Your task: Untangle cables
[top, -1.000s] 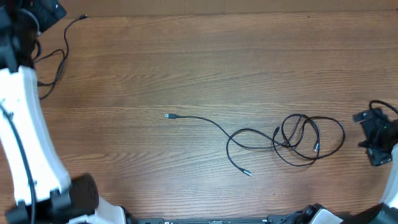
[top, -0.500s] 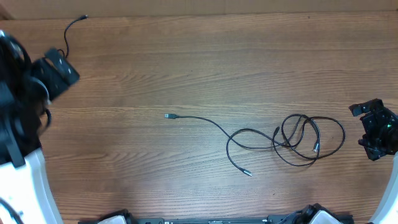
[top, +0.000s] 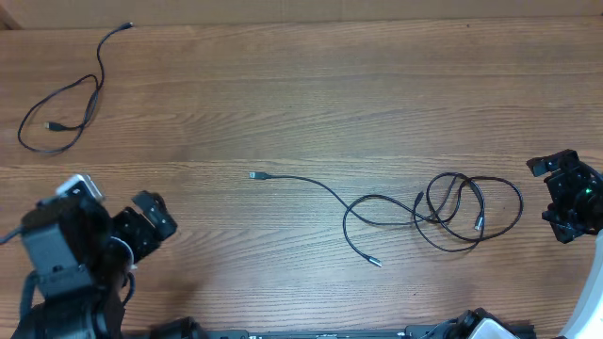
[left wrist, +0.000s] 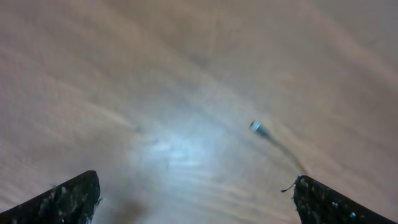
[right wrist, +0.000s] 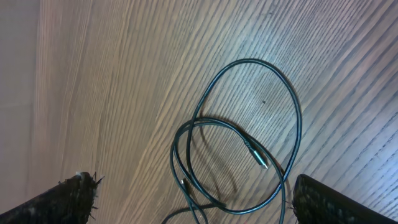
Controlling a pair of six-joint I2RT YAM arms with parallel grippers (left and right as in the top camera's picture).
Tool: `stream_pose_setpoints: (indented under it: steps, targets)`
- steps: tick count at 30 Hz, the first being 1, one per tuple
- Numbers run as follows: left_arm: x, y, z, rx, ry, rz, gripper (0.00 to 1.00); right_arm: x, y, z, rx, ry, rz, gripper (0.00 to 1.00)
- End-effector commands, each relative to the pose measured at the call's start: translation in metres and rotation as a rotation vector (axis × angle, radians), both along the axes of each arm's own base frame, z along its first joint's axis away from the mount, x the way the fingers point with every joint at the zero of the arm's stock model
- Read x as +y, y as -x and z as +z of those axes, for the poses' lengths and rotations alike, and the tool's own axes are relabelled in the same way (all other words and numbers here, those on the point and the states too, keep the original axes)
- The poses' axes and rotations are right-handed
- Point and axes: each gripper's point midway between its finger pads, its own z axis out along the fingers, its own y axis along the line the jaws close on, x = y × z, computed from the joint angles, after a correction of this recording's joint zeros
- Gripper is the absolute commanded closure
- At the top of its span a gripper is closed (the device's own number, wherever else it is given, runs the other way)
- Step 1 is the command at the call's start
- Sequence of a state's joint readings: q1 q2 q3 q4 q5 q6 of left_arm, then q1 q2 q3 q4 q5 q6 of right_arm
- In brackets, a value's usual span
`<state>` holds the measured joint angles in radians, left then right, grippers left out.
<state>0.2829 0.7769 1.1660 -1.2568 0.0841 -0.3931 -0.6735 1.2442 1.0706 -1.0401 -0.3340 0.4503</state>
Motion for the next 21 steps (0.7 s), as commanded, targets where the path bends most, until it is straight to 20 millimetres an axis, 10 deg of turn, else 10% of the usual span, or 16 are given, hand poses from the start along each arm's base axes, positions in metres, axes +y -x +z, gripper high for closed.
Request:
stream_pose_setpoints:
  steps: [1, 21]
  targets:
    - [-0.004, 0.0, -0.014, 0.041, 0.023, -0.016, 0.01, -0.001, -0.003, 0.01, -0.032, 0.025, 0.015, 0.0]
    - [0.0, -0.011, -0.04, 0.164, 0.06, -0.015, 0.0, -0.001, -0.003, 0.01, -0.032, 0.024, 0.015, 0.0]
